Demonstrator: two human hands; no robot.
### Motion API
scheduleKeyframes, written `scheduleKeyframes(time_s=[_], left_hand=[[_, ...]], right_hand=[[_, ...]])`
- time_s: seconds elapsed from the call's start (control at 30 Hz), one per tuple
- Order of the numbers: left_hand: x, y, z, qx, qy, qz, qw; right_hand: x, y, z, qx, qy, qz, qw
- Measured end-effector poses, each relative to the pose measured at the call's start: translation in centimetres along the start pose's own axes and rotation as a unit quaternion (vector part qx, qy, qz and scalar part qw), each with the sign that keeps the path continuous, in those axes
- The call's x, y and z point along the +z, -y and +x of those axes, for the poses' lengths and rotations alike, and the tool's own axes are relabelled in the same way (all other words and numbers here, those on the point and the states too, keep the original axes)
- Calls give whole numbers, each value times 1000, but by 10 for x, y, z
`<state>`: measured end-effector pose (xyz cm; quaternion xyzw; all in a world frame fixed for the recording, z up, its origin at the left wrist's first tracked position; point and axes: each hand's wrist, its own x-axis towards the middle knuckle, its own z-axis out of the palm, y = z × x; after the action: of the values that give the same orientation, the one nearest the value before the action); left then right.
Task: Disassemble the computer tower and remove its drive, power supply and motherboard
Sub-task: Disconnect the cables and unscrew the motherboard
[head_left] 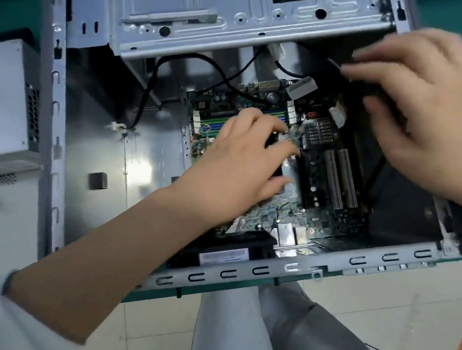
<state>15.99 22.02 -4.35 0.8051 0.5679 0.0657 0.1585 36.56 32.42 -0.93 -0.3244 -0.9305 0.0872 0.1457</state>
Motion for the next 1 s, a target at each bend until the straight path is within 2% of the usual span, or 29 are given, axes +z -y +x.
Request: scheduleKeyframes(time_s=[0.07, 0.17, 0.23, 0.3, 0.43, 0.5, 0.7, 0.87, 1.0], left_hand=[[2, -8, 10, 56, 2, 15, 998], [9, -26, 32, 118, 86, 17, 989], [19, -42, 50, 127, 126, 28, 983], [28, -58, 66, 98, 139, 15, 985], [45, -75, 77, -40, 150, -128, 980], [53, -73, 77, -70, 157, -175, 969], [60, -71, 79, -44, 150, -209, 965], [59, -71, 84, -24, 161, -179, 970], [61, -72, 89, -25, 168, -167, 971]], right_hand=[[5, 1, -2, 59, -20, 1, 998], [9, 3, -2, 98, -7, -10, 995], [11, 4, -1, 117, 0, -16, 993], [11, 4, 0, 146, 3, -3, 989], [10, 5, 1, 176, 13, 5, 984], [9, 7, 0, 179, 24, 8, 983], [4, 6, 1, 192, 33, 19, 981], [-1, 9, 1, 234, 7, 137, 962], [1, 7, 3, 287, 9, 181, 941]])
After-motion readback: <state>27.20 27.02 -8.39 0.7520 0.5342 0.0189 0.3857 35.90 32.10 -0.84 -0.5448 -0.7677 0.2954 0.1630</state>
